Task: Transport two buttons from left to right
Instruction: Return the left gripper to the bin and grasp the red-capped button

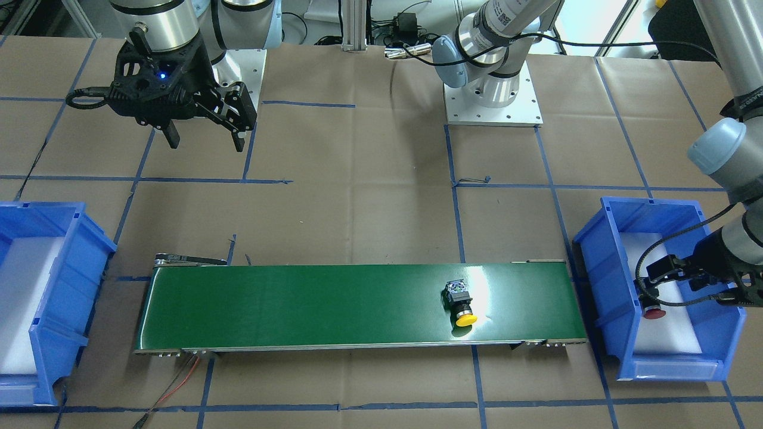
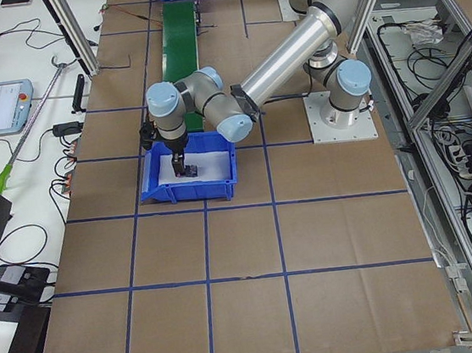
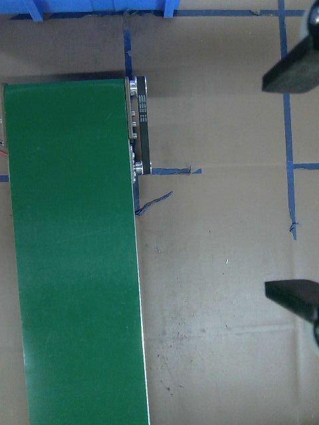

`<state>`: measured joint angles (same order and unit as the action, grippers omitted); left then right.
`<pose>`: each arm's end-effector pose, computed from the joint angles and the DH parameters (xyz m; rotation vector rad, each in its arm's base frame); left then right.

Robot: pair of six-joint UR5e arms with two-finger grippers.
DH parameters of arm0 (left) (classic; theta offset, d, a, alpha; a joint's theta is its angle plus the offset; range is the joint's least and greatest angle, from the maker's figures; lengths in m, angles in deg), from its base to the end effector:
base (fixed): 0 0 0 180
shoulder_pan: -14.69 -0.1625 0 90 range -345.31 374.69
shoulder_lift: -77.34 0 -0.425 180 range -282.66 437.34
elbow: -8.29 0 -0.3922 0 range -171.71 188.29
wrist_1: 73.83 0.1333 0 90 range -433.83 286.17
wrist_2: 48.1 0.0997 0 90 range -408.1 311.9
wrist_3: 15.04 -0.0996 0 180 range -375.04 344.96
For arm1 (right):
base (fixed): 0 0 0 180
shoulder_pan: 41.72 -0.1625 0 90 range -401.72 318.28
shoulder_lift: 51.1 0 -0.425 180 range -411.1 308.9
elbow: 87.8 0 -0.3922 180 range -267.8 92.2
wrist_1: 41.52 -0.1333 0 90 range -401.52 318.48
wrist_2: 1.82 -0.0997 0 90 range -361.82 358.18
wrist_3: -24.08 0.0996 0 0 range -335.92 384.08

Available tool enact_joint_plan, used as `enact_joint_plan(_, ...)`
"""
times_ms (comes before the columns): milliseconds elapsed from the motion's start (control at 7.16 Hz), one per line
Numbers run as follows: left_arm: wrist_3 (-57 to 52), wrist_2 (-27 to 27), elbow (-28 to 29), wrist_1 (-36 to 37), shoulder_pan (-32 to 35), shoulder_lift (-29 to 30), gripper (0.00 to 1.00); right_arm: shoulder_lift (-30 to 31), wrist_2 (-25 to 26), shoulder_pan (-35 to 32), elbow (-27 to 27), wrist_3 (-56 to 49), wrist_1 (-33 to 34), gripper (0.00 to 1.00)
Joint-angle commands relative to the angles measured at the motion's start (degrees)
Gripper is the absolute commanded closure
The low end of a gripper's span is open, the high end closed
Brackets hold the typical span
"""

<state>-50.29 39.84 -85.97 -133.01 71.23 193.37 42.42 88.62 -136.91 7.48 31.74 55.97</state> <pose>0.2308 -0.5975 0.2480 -0.0489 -3.1164 0.0435 0.1750 -0.4611 0.4855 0.0682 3.1333 -0.1572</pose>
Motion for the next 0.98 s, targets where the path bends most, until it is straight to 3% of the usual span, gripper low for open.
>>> enact_joint_plan(0,0.5,0.1,-3.6,4.8,0.2,0.8,0.00,-0.1,0.0,0.0,0.0,0.0,0.1,0.00)
enact_joint_plan(838,1.9,0.1,-3.6,5.1,0.6,2.3,0.00,-0.2,0.0,0.0,0.0,0.0,0.2,0.00)
